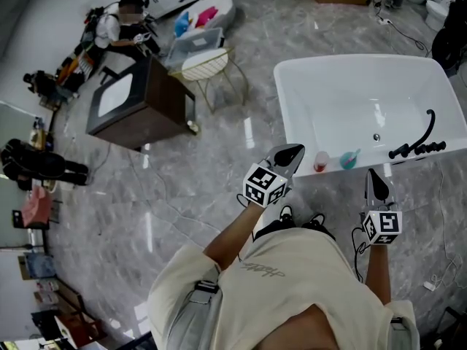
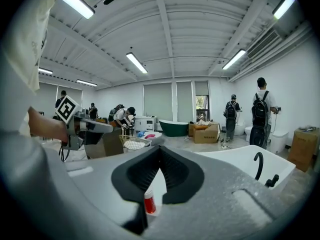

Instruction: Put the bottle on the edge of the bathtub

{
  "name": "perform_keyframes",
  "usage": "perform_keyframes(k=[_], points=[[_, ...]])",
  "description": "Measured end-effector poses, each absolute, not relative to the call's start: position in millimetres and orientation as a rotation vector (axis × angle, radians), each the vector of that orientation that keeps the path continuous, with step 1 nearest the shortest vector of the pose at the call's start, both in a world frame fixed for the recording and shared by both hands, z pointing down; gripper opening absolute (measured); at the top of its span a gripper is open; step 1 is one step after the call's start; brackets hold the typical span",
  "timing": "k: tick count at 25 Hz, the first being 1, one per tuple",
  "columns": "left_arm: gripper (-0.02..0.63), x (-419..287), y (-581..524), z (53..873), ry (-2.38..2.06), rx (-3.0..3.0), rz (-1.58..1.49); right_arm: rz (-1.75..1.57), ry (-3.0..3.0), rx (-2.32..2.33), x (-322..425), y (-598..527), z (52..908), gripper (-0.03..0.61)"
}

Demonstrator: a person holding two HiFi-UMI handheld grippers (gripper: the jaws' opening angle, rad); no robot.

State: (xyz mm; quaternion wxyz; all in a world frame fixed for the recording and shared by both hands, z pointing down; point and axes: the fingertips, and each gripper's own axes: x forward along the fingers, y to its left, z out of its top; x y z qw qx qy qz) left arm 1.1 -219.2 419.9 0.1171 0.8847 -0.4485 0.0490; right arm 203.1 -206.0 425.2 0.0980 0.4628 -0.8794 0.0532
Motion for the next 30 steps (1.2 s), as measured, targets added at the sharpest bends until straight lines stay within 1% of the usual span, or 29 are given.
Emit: perform_keyframes(k=[7, 13, 30], points=[[0.017, -5.6, -220.1, 400.7, -1.329, 2.622, 0.191, 0.078, -2.606, 1.421, 200.8, -206.9, 399.0, 0.002], [0.017, -1.7, -222.7, 400.9, -1.309, 2.625, 0.182, 0.035, -2.611, 1.435, 200.3, -204.5, 387.5, 0.002], [0.017, -5.6, -212.7, 415.6, -1.326, 2.568, 0.181, 0.036, -2.626, 1.419, 197.6, -200.1, 390.5, 0.002]])
